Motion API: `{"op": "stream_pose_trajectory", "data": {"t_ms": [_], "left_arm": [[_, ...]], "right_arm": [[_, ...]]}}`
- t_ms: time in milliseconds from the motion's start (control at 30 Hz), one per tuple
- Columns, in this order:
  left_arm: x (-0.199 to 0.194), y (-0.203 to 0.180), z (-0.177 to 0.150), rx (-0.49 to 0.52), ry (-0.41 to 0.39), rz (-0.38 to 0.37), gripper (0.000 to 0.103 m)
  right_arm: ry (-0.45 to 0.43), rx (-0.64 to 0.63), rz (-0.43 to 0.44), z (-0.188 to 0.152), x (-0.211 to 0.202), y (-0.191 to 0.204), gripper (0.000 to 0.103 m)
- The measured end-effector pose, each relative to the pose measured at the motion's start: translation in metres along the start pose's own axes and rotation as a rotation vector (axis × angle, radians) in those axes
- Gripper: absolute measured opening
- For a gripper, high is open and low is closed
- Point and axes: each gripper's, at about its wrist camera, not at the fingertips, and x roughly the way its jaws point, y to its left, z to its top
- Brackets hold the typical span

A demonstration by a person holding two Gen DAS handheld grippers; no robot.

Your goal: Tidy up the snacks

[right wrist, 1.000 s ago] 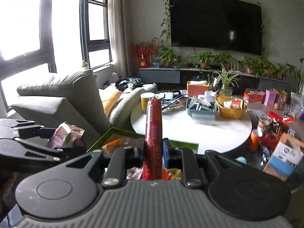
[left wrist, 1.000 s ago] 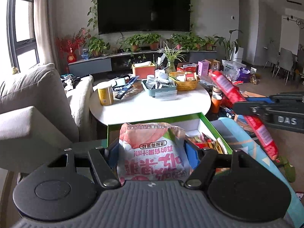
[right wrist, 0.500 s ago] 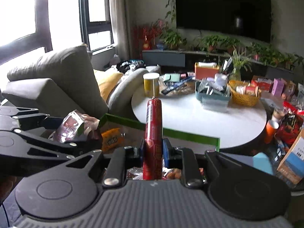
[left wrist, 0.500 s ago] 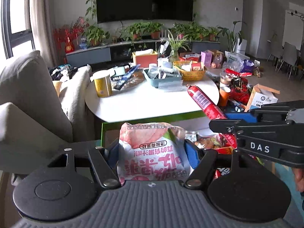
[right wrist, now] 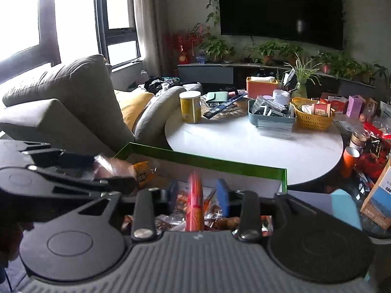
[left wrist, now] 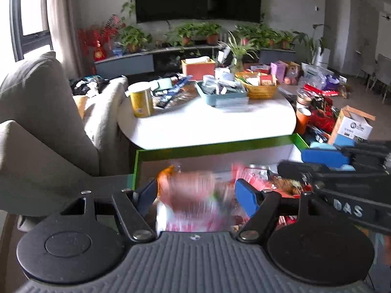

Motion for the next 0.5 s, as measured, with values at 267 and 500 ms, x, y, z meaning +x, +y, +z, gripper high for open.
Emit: {"op": "stream_pose_trajectory", "data": {"t_ms": [267, 500], "left_arm": [[-0.055, -0.012, -0.004, 0.024, -0.077, 0.025, 0.071], [-0.136, -0.037, -0.023, 0.026, -0.137, 0.094, 0.071]], "right_arm": [[-0.038, 0.121, 0.021, -0.010, -0.054, -0.011, 0.038], [-0.126, 0.048, -0.059, -0.030, -0.134, 0.023, 0.061]]}}
